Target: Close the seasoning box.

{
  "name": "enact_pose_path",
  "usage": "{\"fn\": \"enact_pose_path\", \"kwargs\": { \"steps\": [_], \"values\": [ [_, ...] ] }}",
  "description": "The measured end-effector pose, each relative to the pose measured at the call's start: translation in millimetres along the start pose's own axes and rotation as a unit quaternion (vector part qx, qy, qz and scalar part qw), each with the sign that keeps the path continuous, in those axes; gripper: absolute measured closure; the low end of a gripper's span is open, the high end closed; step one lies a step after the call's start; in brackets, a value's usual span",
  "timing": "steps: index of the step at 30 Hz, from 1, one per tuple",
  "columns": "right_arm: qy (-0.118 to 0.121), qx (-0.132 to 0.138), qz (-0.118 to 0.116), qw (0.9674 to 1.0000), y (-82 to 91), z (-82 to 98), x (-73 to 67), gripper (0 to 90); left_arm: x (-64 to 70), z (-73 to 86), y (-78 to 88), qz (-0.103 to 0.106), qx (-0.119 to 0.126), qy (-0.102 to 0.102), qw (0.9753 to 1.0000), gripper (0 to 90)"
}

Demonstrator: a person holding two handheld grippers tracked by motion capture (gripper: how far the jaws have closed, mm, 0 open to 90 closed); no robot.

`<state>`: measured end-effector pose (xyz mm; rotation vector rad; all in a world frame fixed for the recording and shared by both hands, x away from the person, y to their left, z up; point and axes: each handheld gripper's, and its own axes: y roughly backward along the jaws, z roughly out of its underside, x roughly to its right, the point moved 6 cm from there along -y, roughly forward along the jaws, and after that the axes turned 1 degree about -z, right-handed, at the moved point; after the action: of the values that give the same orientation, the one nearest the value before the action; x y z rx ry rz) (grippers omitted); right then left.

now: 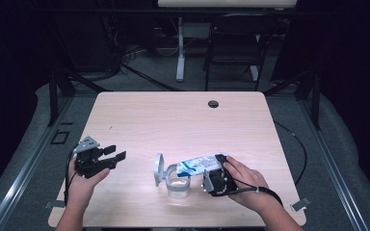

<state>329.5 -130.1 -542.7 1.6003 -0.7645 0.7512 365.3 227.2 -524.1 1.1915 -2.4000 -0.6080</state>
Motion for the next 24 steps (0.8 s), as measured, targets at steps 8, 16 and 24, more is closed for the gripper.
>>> {"fn": "enact_pose_path", "kwargs": {
  "steps": [8, 16, 24],
  "values": [
    [0.012, 0.0, 0.007, 0.9999, 1.0, -0.8, 0.7, 49.8, 0.1, 0.6, -0.9, 0.0, -0.001, 0.001, 1.0, 46.3],
    [0.031, -0.004, 0.014, 0.9994, 3.2, -1.9, 2.0, 49.8, 0.3, 1.0, -1.4, 0.001, -0.002, 0.001, 1.0, 46.3],
    [0.039, -0.009, 0.019, 0.999, 4.7, -2.9, 2.7, 49.9, 0.3, 0.8, -1.4, 0.001, -0.001, 0.002, 1.0, 46.3]
  ]
}}
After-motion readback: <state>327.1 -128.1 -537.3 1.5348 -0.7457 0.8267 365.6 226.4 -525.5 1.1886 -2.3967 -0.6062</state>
